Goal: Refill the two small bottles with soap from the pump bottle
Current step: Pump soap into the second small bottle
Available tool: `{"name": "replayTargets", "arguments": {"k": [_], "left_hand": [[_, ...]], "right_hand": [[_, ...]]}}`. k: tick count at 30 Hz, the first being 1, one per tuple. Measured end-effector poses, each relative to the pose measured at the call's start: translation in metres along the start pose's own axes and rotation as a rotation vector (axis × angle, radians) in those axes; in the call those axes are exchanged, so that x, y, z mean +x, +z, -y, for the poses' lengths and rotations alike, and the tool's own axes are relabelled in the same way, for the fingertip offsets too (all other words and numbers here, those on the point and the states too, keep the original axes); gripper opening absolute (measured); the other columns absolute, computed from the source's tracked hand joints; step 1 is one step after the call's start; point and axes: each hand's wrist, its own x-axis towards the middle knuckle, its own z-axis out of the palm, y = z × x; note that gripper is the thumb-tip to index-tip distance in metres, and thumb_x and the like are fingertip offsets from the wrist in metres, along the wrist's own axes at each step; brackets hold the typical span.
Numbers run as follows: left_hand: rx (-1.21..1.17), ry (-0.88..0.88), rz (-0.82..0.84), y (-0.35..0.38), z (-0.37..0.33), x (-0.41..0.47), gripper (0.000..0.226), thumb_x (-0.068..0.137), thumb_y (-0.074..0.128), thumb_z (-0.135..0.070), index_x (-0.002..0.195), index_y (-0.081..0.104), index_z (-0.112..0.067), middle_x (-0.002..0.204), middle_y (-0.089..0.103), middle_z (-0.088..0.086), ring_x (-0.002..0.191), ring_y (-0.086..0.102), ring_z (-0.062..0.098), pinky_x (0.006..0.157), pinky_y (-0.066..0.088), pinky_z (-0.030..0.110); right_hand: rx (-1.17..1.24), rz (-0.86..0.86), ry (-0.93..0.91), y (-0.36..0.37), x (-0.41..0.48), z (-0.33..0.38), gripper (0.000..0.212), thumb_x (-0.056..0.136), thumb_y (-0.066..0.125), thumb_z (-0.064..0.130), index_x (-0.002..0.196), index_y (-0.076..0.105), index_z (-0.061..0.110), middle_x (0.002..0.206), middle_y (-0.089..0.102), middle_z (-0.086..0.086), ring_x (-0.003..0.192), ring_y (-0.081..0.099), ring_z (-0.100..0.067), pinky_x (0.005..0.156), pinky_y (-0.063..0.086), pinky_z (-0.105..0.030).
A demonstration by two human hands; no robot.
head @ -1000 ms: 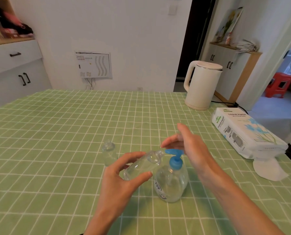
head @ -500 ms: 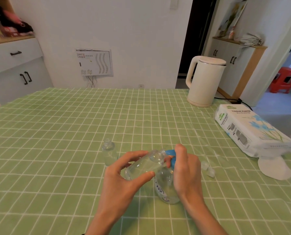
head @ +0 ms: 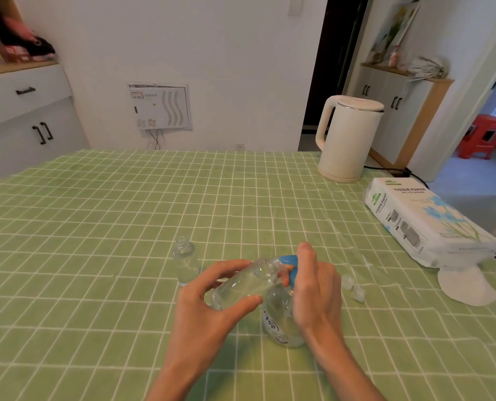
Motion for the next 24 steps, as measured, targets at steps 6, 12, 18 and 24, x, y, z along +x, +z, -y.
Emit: {"name": "replayTargets", "arguments": {"k": [6,12,18,24], "left_hand": [[0.01,-0.004,0.001,-0.0012,0.0033,-0.0008,0.045,0.066,0.085,-0.045,0.11,0.075,-0.048,0.11,0.079,-0.022,0.107,0.073,0.007,0.094,0.051,0.036],[0.019,-0.008,0.008,-0.0007,0.0057,-0.0012,0.044,0.068,0.085,-0.044,0.11,0.075,-0.047,0.112,0.079,-0.021,0.111,0.073,0.009,0.097,0.051,0.038],[0.009,-0.013,0.01,-0.0011,0.0044,-0.0027,0.044,0.068,0.085,-0.045,0.111,0.075,-0.047,0.112,0.079,-0.021,0.11,0.072,0.009,0.094,0.05,0.035],[0.014,-0.023,0.003,-0.0025,0.005,-0.0024,0.045,0.067,0.085,-0.045,0.111,0.076,-0.046,0.112,0.079,-0.021,0.109,0.073,0.009,0.099,0.053,0.043]], "right_hand": [[0.013,-0.003,-0.045,0.0003,0.0018,-0.0011,0.057,0.08,0.026,0.059,0.042,0.058,0.031,0.048,0.063,0.015,0.046,0.052,-0.005,0.061,0.038,-0.033],[-0.046,-0.027,-0.083,0.0009,0.0041,-0.0042,0.051,0.085,0.032,0.039,0.042,0.059,0.036,0.042,0.055,0.021,0.048,0.053,-0.004,0.056,0.033,-0.032],[-0.016,-0.004,-0.029,0.0006,0.0015,-0.002,0.061,0.084,0.025,0.059,0.041,0.057,0.031,0.044,0.057,0.018,0.044,0.049,-0.004,0.06,0.037,-0.033],[-0.011,-0.007,-0.027,0.0002,0.0024,-0.0012,0.059,0.079,0.025,0.063,0.043,0.057,0.028,0.066,0.077,0.01,0.057,0.062,-0.009,0.065,0.047,-0.037]]}}
